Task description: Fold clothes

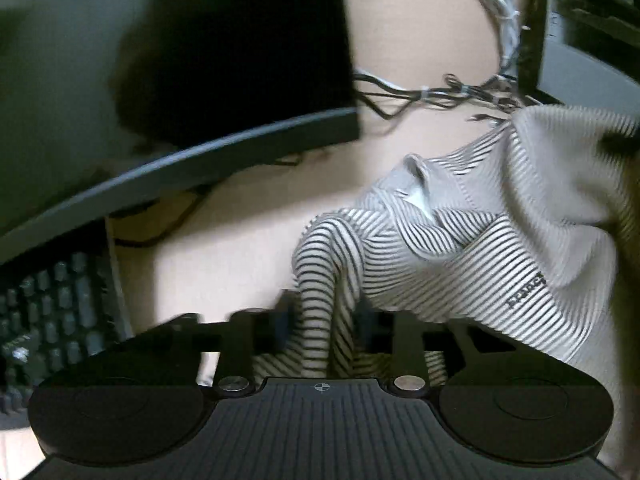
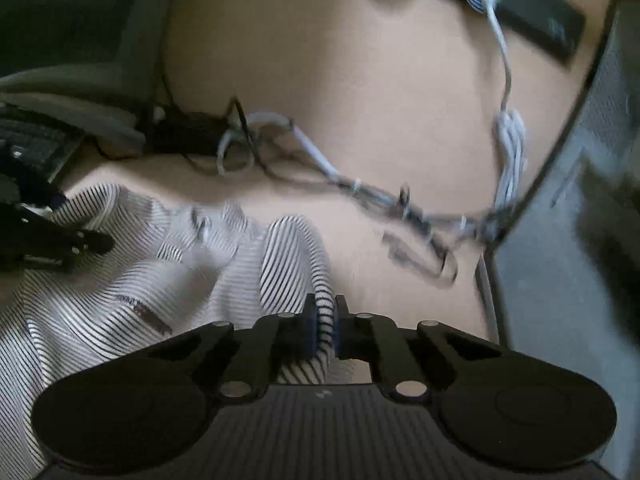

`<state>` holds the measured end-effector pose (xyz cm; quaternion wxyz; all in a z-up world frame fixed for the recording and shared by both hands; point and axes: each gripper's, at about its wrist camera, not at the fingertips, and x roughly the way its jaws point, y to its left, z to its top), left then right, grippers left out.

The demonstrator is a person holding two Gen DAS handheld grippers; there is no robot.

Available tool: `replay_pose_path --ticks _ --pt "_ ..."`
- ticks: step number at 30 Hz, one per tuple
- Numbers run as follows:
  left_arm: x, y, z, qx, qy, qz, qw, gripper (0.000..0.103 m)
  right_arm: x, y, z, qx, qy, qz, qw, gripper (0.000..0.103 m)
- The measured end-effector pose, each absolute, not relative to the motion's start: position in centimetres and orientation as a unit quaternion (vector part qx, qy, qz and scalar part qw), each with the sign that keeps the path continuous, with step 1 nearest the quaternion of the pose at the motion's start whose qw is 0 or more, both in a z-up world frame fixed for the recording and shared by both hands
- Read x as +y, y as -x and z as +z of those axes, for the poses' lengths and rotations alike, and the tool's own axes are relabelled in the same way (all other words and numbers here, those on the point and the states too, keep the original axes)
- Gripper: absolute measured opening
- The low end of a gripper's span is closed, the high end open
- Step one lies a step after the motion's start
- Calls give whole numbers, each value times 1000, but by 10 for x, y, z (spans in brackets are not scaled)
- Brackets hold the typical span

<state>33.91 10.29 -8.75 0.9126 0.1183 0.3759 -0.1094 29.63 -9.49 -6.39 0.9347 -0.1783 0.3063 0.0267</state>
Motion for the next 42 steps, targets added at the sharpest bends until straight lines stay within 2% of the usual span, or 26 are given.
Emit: replay_pose_path --ticks 2,5,7,9,10,11,12,14,15,18,22,25,29,32,34,36,38,42 --pt "112 -343 -85 370 -114 -88 918 21 -114 -306 -58 281 204 -21 937 6" --pt "119 -345 -82 362 -94 -94 923 21 -153 -333 -76 310 181 -79 930 6" --pt "117 -346 -83 359 -103 -82 924 26 -153 -338 -96 327 198 -81 920 6" --pt "119 -346 -83 358 -85 -68 927 42 -153 -344 -112 340 209 -89 912 7" --pt "122 -345 -81 355 -68 -63 930 46 -156 -347 -116 345 203 -95 911 9" --pt "128 -342 -77 351 -47 -61 933 59 -158 -347 -115 343 193 -101 914 13" --pt "134 -337 -74 344 -27 -58 937 75 -160 -344 -111 335 178 -108 919 25" --pt "142 -324 -64 323 6 -49 945 89 -160 -332 -94 303 164 -127 930 41" --pt "145 -316 -58 313 20 -48 948 91 -159 -321 -83 283 156 -130 937 43" --pt "149 -288 -51 299 57 -90 948 95 -154 -289 -60 262 102 -75 957 43" --pt "136 -257 -57 316 84 -191 925 97 -130 -245 -69 305 48 33 951 43" --pt "123 -236 -69 340 63 -254 903 97 -109 -220 -91 343 54 63 936 43" --pt "118 -216 -83 382 25 -297 875 99 -96 -200 -123 442 37 69 894 43" --pt "117 -203 -91 412 4 -322 852 100 -94 -197 -116 454 27 72 888 40" --pt "123 -204 -88 419 18 -323 848 100 -93 -211 -97 426 19 84 901 39" --pt "127 -210 -87 419 32 -312 852 100 -88 -242 -74 382 7 106 918 30" --pt "131 -214 -88 422 45 -298 855 100 -83 -286 -64 368 -40 138 919 30" --pt "137 -217 -90 428 67 -293 852 103 -70 -377 -81 379 -92 170 905 30"
